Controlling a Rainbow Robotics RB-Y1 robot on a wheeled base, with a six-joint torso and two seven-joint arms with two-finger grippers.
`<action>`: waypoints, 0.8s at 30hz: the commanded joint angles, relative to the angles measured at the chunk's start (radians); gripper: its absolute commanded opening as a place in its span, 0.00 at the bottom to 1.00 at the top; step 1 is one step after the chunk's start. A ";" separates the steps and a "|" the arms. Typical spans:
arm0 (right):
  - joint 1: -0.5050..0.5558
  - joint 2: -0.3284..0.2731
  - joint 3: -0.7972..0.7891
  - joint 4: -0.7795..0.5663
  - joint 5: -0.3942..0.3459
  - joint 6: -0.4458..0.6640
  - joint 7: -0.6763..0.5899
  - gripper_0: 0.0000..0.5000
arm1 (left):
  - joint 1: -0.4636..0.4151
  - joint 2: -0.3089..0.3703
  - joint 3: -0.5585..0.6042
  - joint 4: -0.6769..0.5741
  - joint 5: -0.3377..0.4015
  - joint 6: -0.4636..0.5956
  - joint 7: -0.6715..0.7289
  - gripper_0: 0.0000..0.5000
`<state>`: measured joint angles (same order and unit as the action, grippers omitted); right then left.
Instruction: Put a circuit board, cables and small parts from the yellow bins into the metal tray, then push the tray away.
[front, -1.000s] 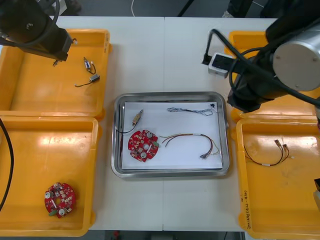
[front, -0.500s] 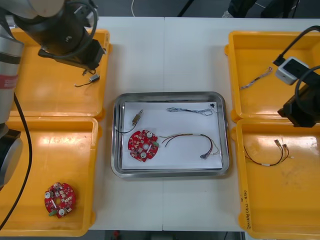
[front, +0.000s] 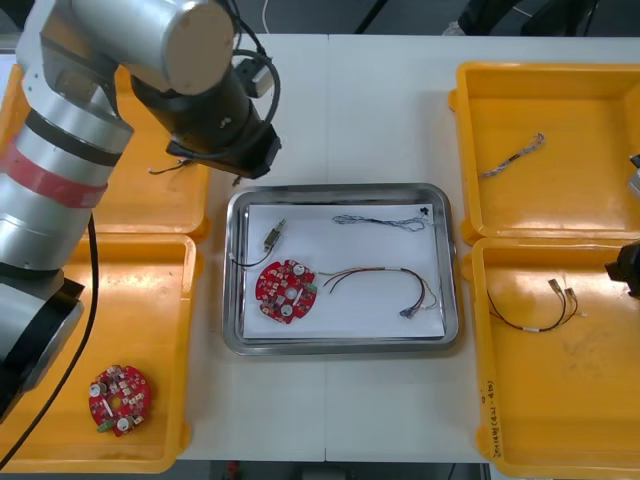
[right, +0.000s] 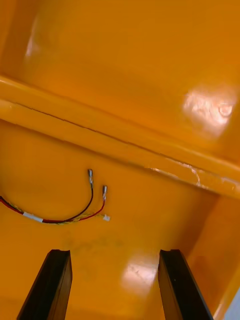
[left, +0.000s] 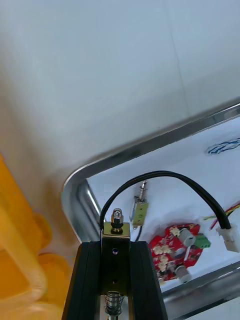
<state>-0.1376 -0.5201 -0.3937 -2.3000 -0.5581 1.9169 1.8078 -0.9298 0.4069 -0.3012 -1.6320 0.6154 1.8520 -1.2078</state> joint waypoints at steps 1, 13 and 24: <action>0.056 -0.029 -0.028 -0.041 -0.022 0.003 -0.074 1.00 | -0.035 -0.028 -0.087 -0.006 0.014 -0.043 0.067 0.00; 0.092 -0.012 -0.080 -0.050 -0.114 0.003 -0.311 1.00 | -0.035 -0.088 -0.211 0.124 0.007 -0.198 0.085 0.00; 0.122 -0.038 -0.103 -0.065 -0.140 0.003 -0.378 1.00 | -0.035 -0.114 -0.308 0.230 0.000 -0.301 0.088 0.00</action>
<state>-0.0441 -0.5229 -0.4625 -2.3313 -0.6973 1.9169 1.4306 -0.9299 0.3217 -0.5697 -1.4105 0.6223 1.5730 -1.1230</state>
